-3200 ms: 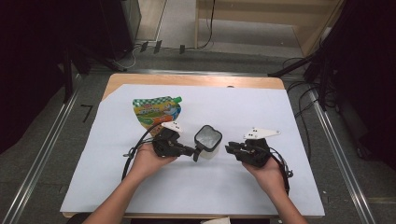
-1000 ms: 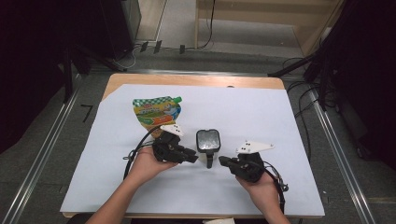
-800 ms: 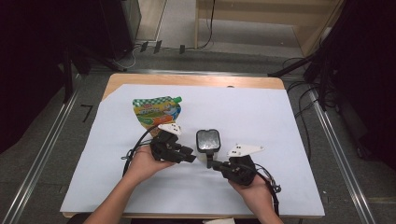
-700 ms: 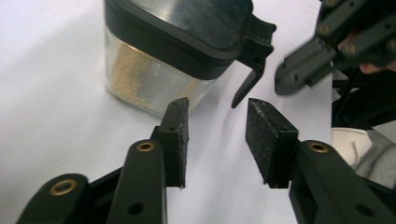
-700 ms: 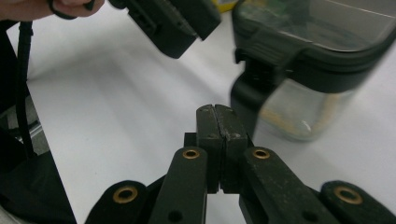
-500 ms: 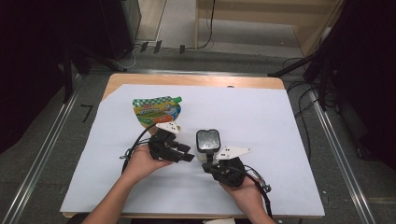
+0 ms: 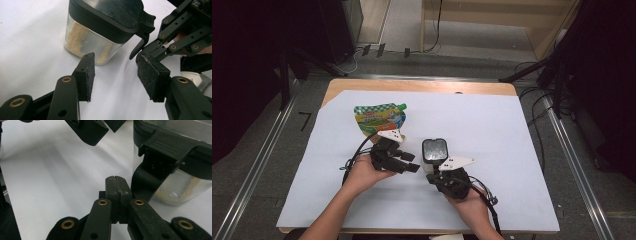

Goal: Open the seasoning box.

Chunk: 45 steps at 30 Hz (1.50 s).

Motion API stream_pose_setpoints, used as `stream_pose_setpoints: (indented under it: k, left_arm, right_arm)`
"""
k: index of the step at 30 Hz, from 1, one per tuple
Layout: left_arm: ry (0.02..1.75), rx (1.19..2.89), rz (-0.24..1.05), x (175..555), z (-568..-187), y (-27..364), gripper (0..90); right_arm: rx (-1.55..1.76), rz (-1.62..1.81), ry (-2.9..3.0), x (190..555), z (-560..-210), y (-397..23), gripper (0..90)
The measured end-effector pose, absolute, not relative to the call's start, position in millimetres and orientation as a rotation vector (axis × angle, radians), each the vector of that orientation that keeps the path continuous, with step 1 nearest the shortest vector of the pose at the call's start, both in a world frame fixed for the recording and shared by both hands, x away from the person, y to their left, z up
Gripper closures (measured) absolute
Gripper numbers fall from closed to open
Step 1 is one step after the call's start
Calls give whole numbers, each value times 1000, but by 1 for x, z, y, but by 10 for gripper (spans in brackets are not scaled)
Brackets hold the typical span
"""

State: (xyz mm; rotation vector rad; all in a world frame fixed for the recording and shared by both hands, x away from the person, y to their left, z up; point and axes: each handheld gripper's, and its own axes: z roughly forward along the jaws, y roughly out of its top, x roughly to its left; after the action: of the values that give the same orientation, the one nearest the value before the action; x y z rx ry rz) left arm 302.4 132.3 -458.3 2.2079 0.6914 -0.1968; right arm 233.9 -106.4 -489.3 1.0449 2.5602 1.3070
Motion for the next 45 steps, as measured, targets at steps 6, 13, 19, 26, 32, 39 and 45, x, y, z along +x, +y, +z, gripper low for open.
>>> stream_pose_setpoints:
  k: [6, 13, 19, 26, 32, 39, 45]
  left_arm:
    - [691, 2210, -200, 302, -459, 132, 487]
    - [691, 2211, -201, 302, -459, 132, 485]
    - [690, 2211, -201, 302, -459, 132, 485]
    - [692, 2210, -203, 302, -459, 132, 488]
    - [691, 2214, -206, 302, -459, 132, 487]
    - [694, 2213, -209, 302, -460, 132, 484]
    - [690, 2215, -206, 303, -460, 131, 477]
  right_arm:
    - [1066, 1315, 2568, 235, -489, -111, 900]
    - [1067, 1301, 2567, 235, -489, -112, 900]
    - [1079, 1289, 2562, 237, -488, -117, 900]
    - [1107, 1283, 2548, 240, -486, -128, 900]
    - [1148, 1280, 2535, 245, -484, -140, 900]
    - [1187, 1286, 2508, 251, -481, -154, 900]
    - [1240, 1279, 2480, 260, -479, -171, 900]
